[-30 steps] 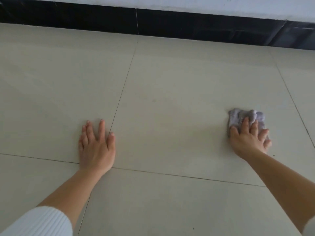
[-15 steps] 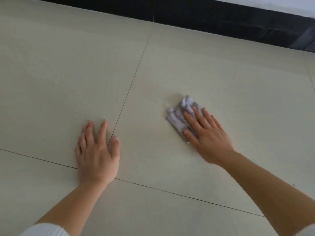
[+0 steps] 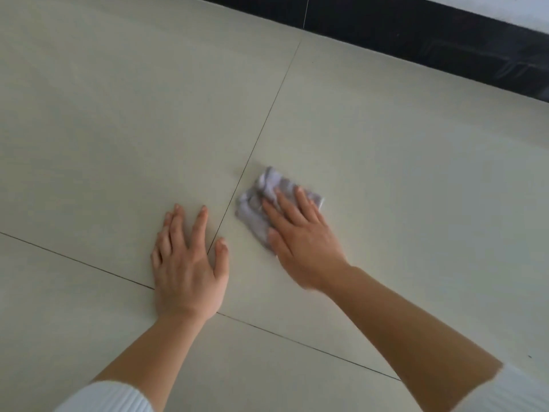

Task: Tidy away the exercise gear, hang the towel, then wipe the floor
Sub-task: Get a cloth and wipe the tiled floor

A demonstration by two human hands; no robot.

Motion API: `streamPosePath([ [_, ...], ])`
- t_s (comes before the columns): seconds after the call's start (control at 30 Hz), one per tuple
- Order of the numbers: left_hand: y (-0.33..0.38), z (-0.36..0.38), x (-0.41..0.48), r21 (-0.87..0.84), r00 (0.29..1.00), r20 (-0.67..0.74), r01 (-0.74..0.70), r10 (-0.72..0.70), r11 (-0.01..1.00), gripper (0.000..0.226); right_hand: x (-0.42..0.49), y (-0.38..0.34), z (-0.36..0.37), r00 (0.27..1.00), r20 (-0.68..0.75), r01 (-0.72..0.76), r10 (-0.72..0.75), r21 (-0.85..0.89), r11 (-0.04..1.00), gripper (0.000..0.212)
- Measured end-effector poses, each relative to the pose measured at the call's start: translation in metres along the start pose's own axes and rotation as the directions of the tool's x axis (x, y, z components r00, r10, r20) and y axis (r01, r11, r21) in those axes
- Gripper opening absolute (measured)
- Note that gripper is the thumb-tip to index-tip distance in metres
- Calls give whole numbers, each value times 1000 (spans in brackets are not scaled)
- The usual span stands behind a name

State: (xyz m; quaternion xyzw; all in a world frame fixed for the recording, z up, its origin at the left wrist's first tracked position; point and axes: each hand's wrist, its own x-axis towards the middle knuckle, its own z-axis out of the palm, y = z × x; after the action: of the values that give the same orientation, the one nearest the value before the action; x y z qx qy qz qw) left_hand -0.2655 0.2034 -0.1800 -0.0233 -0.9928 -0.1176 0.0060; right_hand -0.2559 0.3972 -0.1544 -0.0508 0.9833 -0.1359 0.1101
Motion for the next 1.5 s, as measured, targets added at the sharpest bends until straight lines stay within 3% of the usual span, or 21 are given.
streamPosePath([
  [0.03, 0, 0, 0, 1, 1000, 4, -1, 1, 1000, 61, -7, 8, 3, 995, 18, 104, -103, -60, 993, 54],
  [0.1, 0, -1, 1, 2, 1000, 13, -2, 2, 1000, 61, -15, 41, 3, 995, -14, 95, -98, -138, 986, 56],
  [0.2, -1, 0, 1, 5, 1000, 24, 7, -7, 1000, 60, -16, 103, -15, 962, -62, -271, 266, -116, 955, 67],
  [0.3, 0, -1, 2, 15, 999, 35, 1, -1, 1000, 60, -1, 139, -36, 756, -85, -647, 649, 59, 760, 59],
  [0.37, -1, -1, 3, 18, 999, 41, 0, -1, 1000, 60, 28, 140, -43, 631, -86, -754, 771, 167, 636, 57],
  [0.43, -1, -1, 3, 22, 999, 40, 7, -8, 1000, 60, 64, 136, -46, 585, -63, -785, 808, 206, 584, 57],
  [0.5, -1, -1, 3, 27, 999, 43, 8, -9, 1000, 59, 99, 124, -49, 624, -51, -759, 780, 201, 620, 57],
  [0.57, -1, 0, 4, 33, 999, 52, 10, -11, 999, 59, 130, 100, -50, 714, -37, -683, 699, 181, 707, 57],
  [0.67, -1, 0, 4, 52, 998, 64, 4, -7, 999, 58, 153, 36, -40, 880, 8, -473, 475, 108, 874, 55],
  [0.73, 0, -1, 4, 55, 998, 66, 8, -12, 998, 58, 153, -5, -27, 967, 34, -254, 253, 22, 967, 54],
  [0.8, 0, -2, 3, 57, 998, 66, 17, -21, 998, 58, 141, -31, -20, 997, 71, -21, 24, -45, 999, 55],
  [0.9, 0, -2, 3, 59, 998, 69, 6, -10, 998, 59, 113, -21, -25, 976, 151, 169, -158, -62, 984, 50],
  [1.0, -1, -2, 2, 45, 997, 71, 6, -9, 999, 60, 81, 26, -31, 990, 104, 111, -97, -129, 985, 53],
  [1.1, -1, -3, 2, 24, 996, 83, 25, -27, 999, 61, 40, 83, -35, 977, 34, -204, 208, -111, 973, 58],
  [1.2, 0, -4, 1, 11, 997, 77, 12, -12, 1000, 62, -5, 104, -31, 842, -66, -535, 535, 11, 845, 59],
  [1.27, 1, -4, 1, -3, 998, 64, -3, 3, 1000, 61, -24, 83, -19, 791, -65, -603, 608, 84, 793, 58],
  [1.33, 1, -4, -1, -12, 998, 63, -17, 18, 1000, 60, -47, 46, -4, 856, -35, -512, 516, 84, 855, 56],
  [1.4, -1, -3, -2, -1, 997, 64, -32, 32, 999, 58, -78, 11, 11, 946, -19, -320, 322, 74, 944, 53],
  [1.5, 3, -9, 2, 75, 991, 130, -53, 43, 996, 55, -136, -7, 34, 998, -34, -49, 49, 11, 999, 49],
])
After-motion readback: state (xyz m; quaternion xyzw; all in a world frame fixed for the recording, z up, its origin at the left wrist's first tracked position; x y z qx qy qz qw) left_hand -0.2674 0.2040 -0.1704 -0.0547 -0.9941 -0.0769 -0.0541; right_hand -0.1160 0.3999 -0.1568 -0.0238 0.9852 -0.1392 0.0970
